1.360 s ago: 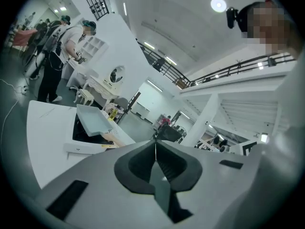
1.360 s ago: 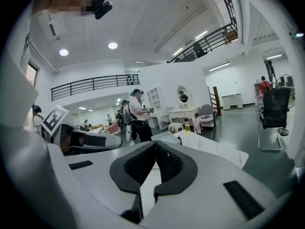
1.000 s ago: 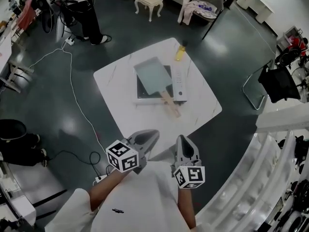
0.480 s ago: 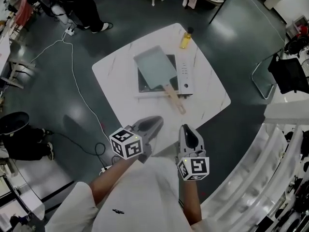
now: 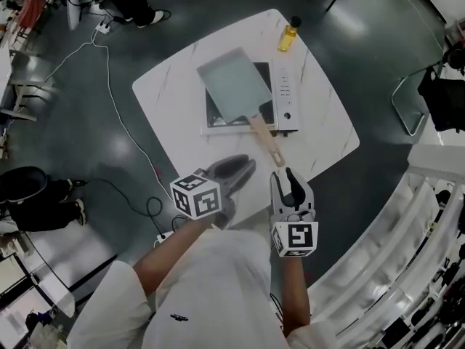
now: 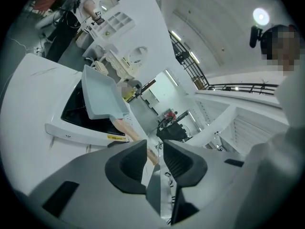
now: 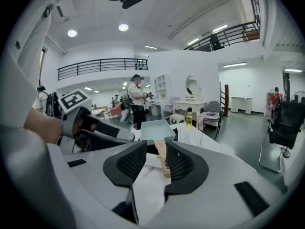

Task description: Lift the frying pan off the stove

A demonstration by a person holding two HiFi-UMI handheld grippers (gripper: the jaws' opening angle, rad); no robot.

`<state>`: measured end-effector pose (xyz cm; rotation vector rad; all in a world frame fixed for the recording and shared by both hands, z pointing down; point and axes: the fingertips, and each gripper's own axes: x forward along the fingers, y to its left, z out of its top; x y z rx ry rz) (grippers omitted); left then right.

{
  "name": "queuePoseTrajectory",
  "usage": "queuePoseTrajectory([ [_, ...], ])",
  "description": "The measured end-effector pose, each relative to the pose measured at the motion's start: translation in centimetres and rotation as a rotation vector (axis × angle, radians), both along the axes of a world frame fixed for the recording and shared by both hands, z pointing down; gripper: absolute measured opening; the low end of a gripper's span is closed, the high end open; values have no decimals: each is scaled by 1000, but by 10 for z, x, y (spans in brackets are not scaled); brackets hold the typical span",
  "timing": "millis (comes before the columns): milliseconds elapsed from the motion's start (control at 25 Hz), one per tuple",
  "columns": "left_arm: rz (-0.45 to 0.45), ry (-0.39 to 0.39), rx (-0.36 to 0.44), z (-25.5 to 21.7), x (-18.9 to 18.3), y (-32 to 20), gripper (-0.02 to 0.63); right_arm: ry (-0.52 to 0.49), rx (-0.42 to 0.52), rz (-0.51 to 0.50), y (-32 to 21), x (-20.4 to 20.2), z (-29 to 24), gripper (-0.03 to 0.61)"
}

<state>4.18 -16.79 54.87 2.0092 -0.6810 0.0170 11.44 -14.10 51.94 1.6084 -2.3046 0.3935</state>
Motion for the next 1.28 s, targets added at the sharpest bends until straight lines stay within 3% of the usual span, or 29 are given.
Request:
queuePoseTrajectory([
  [120, -8, 5, -32, 14, 4, -9, 100, 65, -25, -16, -9, 5, 22, 132],
  [560, -15, 32, -84, 46, 24, -34, 130, 75, -100, -76, -26, 8, 73, 192],
  [800, -15, 44, -113, 56, 29, -37, 167, 91, -97, -91, -28, 9, 83, 167],
  [880, -17, 69, -125, 59, 31, -41, 170, 84, -92, -87, -29, 9, 84, 120],
  [1160, -13, 214, -221, 69, 48, -52, 204, 74, -76, -103, -30, 7, 83, 117],
  [1280, -9, 227, -243, 77, 56, -58, 207, 59, -80, -103, -30, 8, 84, 117],
])
